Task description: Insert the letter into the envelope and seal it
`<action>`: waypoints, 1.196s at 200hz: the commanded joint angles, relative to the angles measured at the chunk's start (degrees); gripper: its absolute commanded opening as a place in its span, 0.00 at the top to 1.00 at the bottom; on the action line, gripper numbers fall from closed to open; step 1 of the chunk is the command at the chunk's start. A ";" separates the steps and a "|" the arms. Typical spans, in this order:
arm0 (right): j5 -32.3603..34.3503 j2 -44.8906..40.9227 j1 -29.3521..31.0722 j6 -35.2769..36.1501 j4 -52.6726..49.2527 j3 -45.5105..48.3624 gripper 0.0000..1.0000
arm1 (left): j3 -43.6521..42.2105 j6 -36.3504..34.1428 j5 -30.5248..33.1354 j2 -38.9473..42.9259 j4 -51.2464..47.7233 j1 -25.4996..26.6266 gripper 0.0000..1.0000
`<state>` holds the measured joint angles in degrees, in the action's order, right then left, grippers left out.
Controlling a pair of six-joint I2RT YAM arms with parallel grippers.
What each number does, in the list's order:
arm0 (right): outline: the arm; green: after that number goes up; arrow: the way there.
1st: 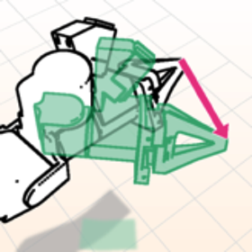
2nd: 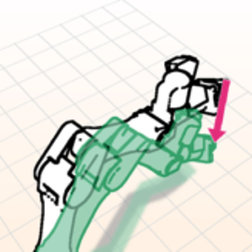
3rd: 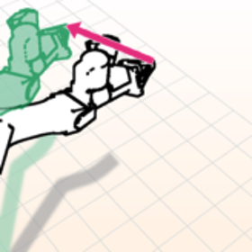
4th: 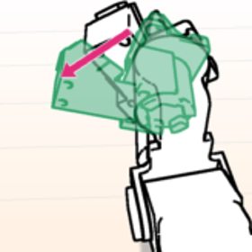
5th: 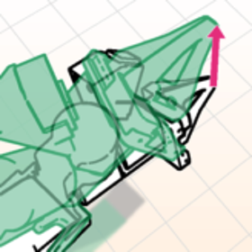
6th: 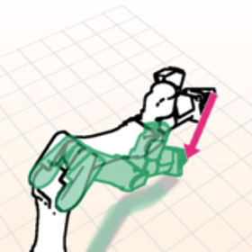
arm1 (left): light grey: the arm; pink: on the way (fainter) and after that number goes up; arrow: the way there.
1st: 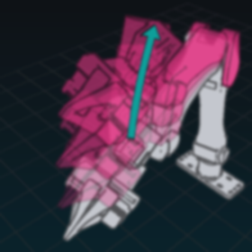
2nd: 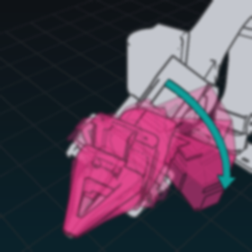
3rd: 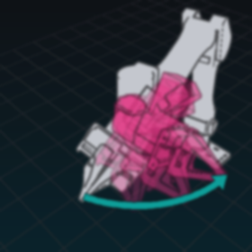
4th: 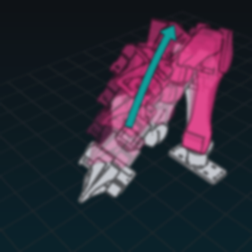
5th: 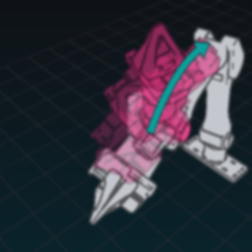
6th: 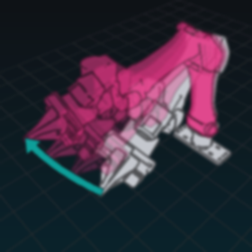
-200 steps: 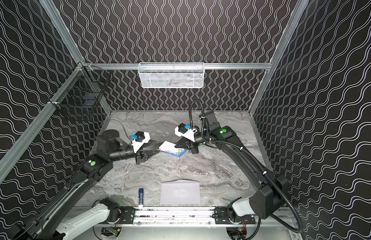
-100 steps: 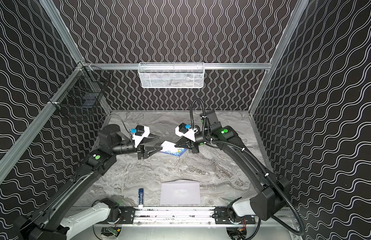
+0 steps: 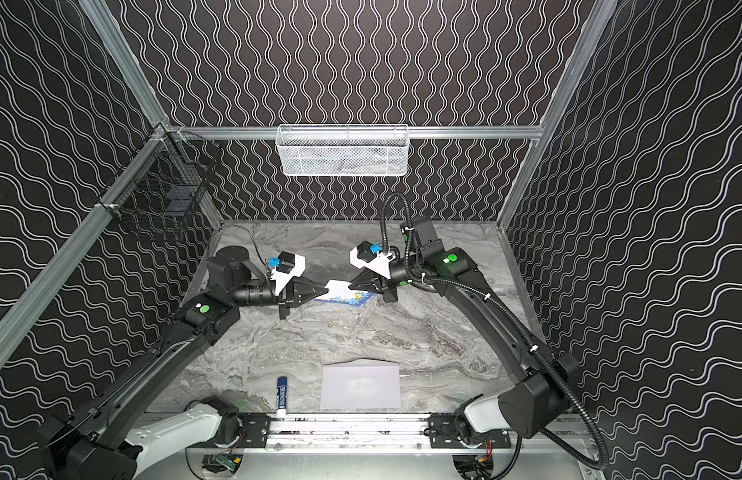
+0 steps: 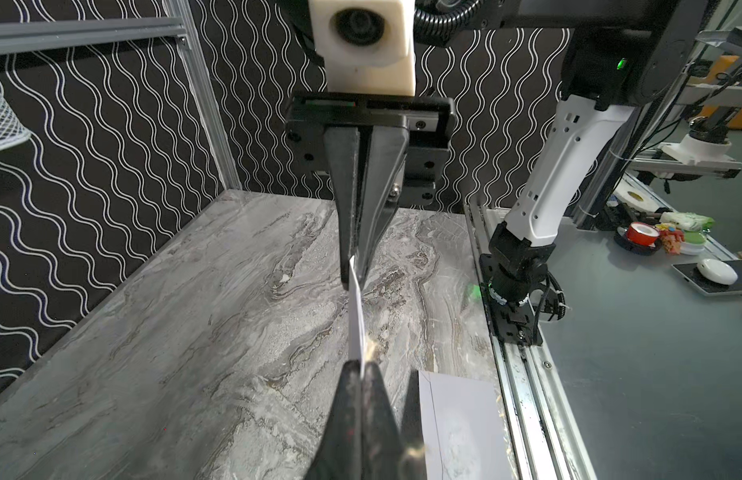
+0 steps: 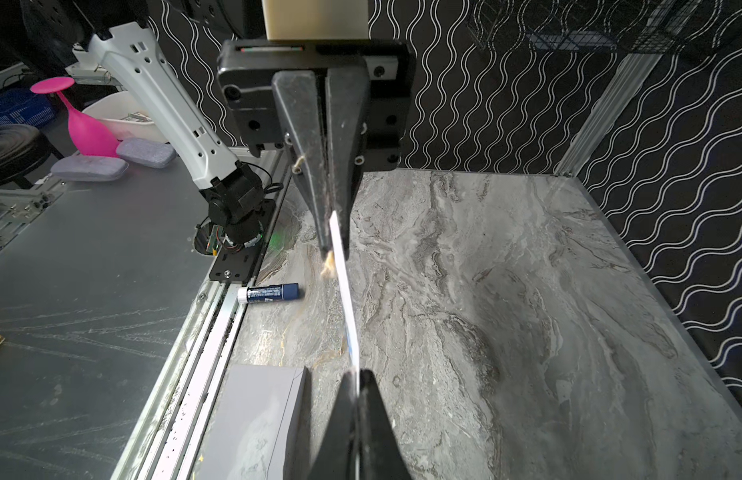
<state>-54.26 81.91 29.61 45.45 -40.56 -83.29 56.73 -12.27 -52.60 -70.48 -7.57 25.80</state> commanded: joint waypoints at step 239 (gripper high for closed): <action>-2.12 -0.26 0.05 -0.95 0.96 1.22 1.00 | 8.40 -3.17 2.10 -5.00 -1.43 2.48 0.55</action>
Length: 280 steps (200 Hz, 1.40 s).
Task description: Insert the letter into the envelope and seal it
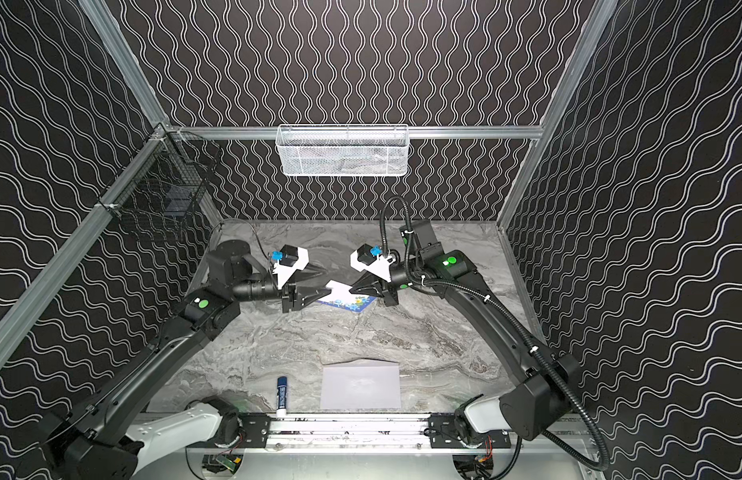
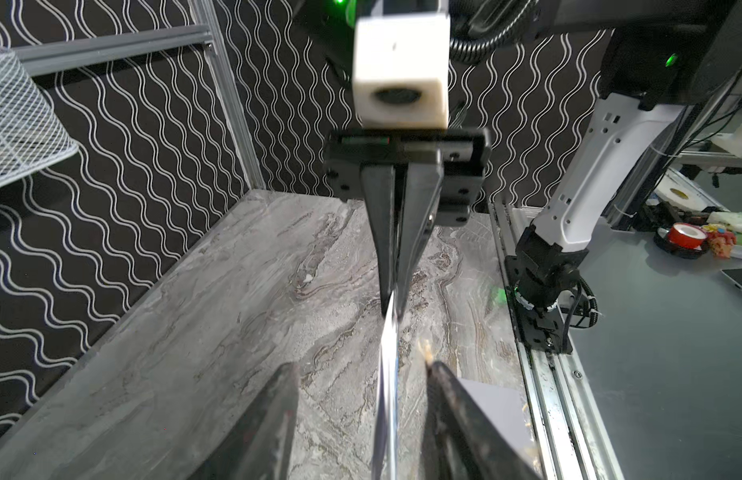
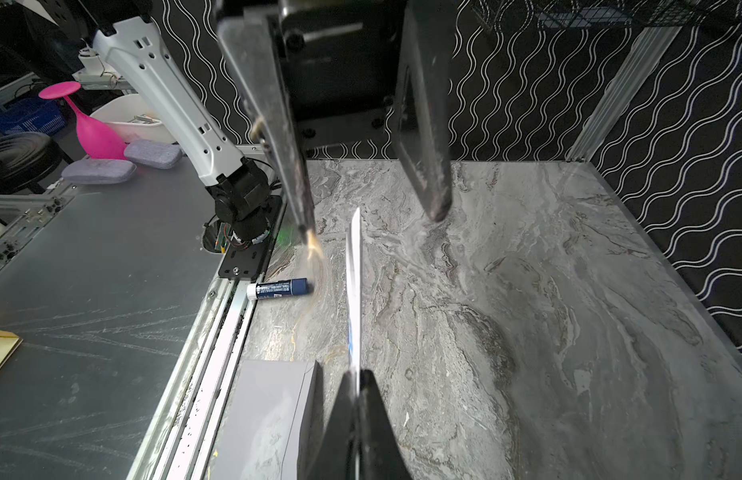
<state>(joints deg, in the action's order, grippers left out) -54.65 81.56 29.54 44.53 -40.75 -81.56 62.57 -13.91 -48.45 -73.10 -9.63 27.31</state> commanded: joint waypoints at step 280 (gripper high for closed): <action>3.32 -2.85 -2.84 -1.55 1.19 5.78 0.74 | 0.38 -4.03 2.19 -0.79 -2.84 2.13 1.00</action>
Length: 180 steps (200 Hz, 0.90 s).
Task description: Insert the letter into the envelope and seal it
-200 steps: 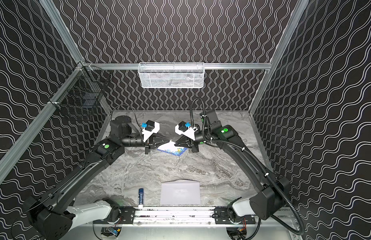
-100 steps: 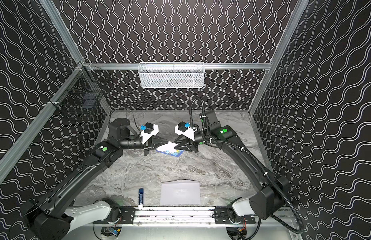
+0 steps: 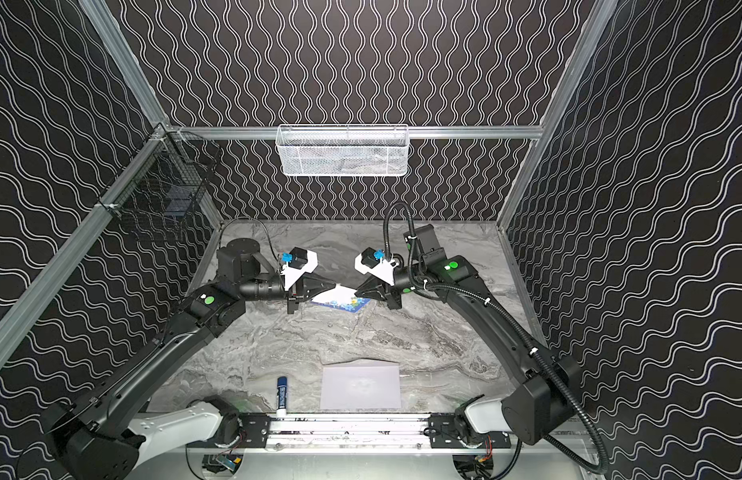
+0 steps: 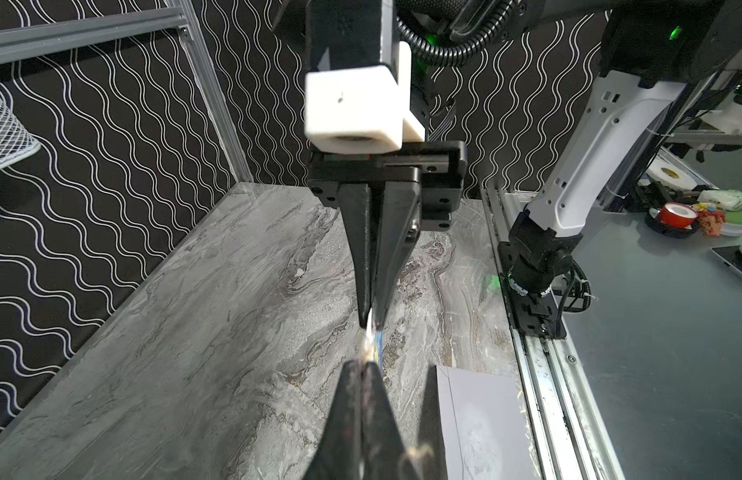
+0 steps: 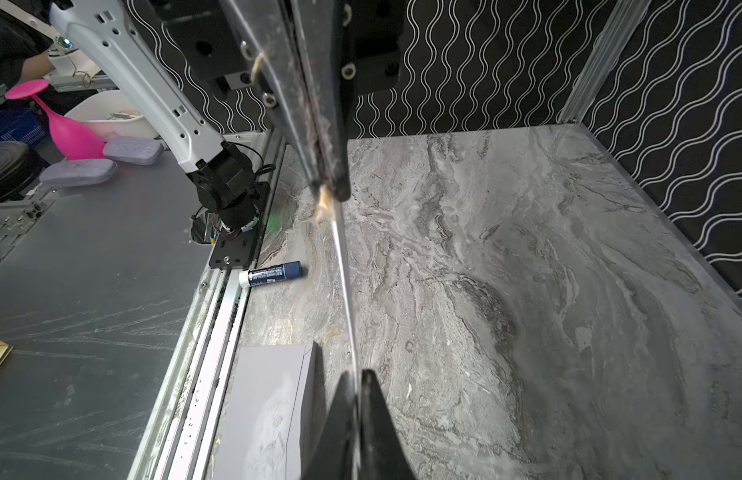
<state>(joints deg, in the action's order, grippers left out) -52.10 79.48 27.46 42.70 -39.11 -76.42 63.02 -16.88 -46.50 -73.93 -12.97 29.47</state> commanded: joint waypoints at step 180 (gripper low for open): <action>2.14 -2.49 -1.62 -3.20 1.99 2.87 0.70 | -1.26 1.08 2.81 1.22 2.07 -0.01 1.00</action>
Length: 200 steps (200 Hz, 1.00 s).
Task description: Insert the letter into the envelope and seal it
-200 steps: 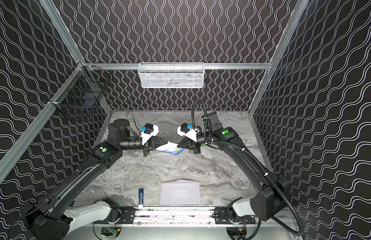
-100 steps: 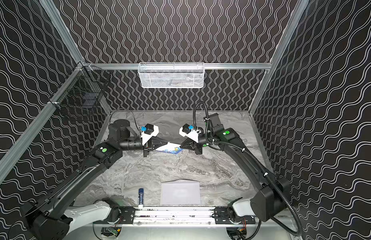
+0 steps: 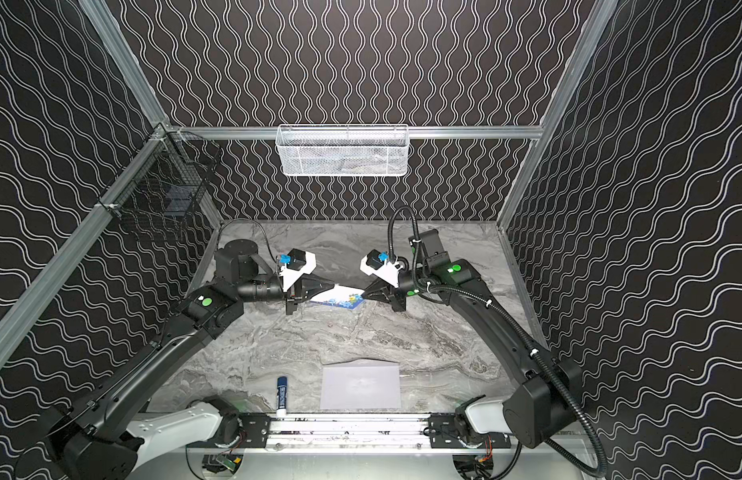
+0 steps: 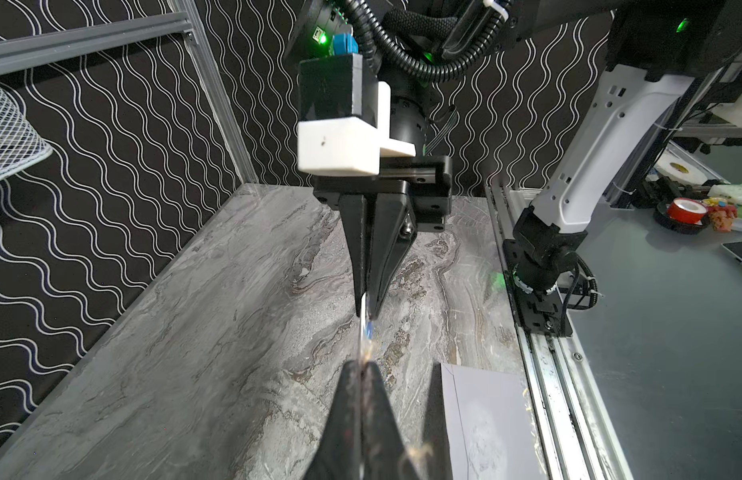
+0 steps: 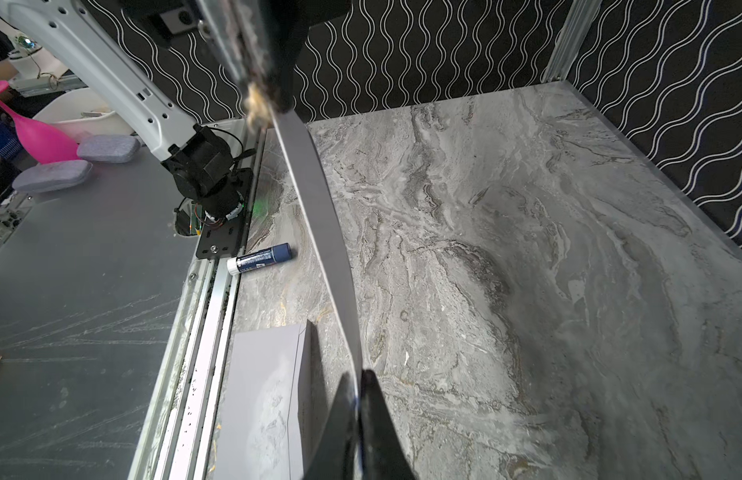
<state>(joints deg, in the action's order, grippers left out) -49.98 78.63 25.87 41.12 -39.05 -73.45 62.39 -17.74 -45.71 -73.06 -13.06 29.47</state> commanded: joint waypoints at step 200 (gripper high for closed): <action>17.74 -7.79 2.02 -138.79 110.70 38.12 0.16 | -10.37 75.83 51.40 2.82 33.60 4.75 1.00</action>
<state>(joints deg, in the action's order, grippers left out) -35.86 68.90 25.39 -88.88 55.94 -34.37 52.80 49.69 0.51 -69.67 16.78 33.43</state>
